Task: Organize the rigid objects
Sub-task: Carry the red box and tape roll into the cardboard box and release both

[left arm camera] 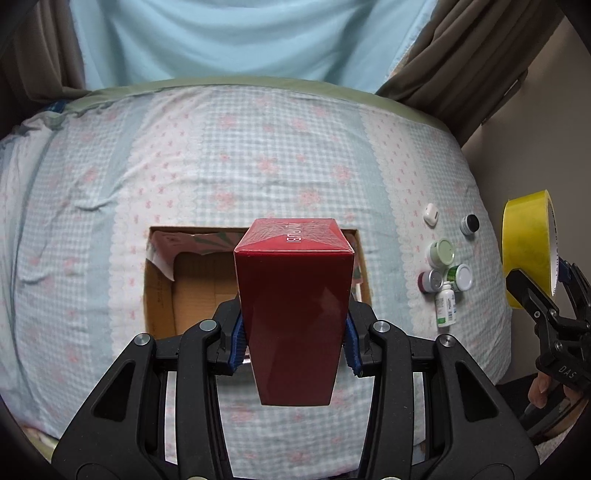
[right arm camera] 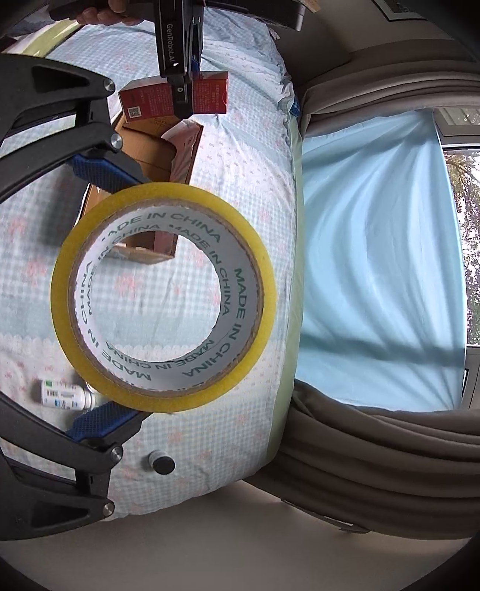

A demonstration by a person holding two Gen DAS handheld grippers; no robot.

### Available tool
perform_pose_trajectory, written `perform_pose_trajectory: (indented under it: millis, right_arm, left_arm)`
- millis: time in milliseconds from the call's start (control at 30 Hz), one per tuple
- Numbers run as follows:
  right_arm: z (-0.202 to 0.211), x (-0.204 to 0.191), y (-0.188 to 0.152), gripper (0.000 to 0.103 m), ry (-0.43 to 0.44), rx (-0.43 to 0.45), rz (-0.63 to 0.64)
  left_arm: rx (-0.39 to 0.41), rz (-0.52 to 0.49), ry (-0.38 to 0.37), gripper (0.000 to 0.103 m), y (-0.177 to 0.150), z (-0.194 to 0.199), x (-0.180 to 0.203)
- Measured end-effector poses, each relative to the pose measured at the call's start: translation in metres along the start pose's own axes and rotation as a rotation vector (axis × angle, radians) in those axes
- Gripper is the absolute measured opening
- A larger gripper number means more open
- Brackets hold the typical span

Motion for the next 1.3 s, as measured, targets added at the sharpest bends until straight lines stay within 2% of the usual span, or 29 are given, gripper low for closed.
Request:
perform_pose_trajectory:
  millis: [267,467,667,767,967,1100,1167,1200,1233,1267,1300]
  right_arm:
    - [-0.068,-0.080,0.003,0.095,0.041,-0.106,0.134]
    - [-0.142,-0.110,-0.004,0.095,0.039,-0.198,0.260]
    - [-0.219,-0.132,-0.016,0.095,0.006,-0.276,0.402]
    - [-0.247,-0.135,-0.026,0.095,0.021,-0.314,0.450]
    - [-0.270,-0.137,-0.033,0.095,0.049,-0.354,0.456]
    - [-0.276,-0.133,-0.030,0.095,0.081,-0.375,0.426]
    - [-0.279,-0.132,-0.028,0.095,0.078,-0.383,0.416]
    - [-0.281,-0.131,-0.027,0.095,0.092,-0.392,0.405]
    - [-0.283,-0.129,-0.026,0.096,0.111,-0.413,0.391]
    - [-0.285,-0.129,-0.026,0.096,0.107,-0.434,0.387]
    - [-0.285,-0.130,-0.025,0.098,0.093,-0.426,0.398]
  left_arm:
    - [-0.072,0.036,0.016,0.038,0.007,-0.046,-0.063]
    - [-0.157,0.072,0.037,0.038,0.014,-0.102,-0.092]
    - [-0.252,0.074,0.082,0.038,0.022,-0.161,-0.111]
    - [-0.298,0.061,0.098,0.038,0.026,-0.187,-0.114]
    - [-0.372,0.045,0.120,0.038,0.029,-0.220,-0.114]
    - [-0.371,0.031,0.137,0.038,0.030,-0.223,-0.109]
    - [-0.345,0.024,0.176,0.039,0.033,-0.218,-0.106]
    - [-0.331,0.018,0.189,0.046,0.035,-0.214,-0.104]
    - [-0.317,0.014,0.187,0.057,0.036,-0.209,-0.103]
    - [-0.305,0.012,0.181,0.098,0.037,-0.205,-0.101]
    - [-0.289,0.011,0.175,0.103,0.039,-0.200,-0.100]
Point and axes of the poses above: each gripper's, at about its wrist camera, not at the fingertips, and z roughly against the way its jaws point, x to its right, y to its top, the point moved 3 cm from there along -z, roughly the way its jaws point, and after that the axes turned 14 degrees about -x, right-handed, at the moved point
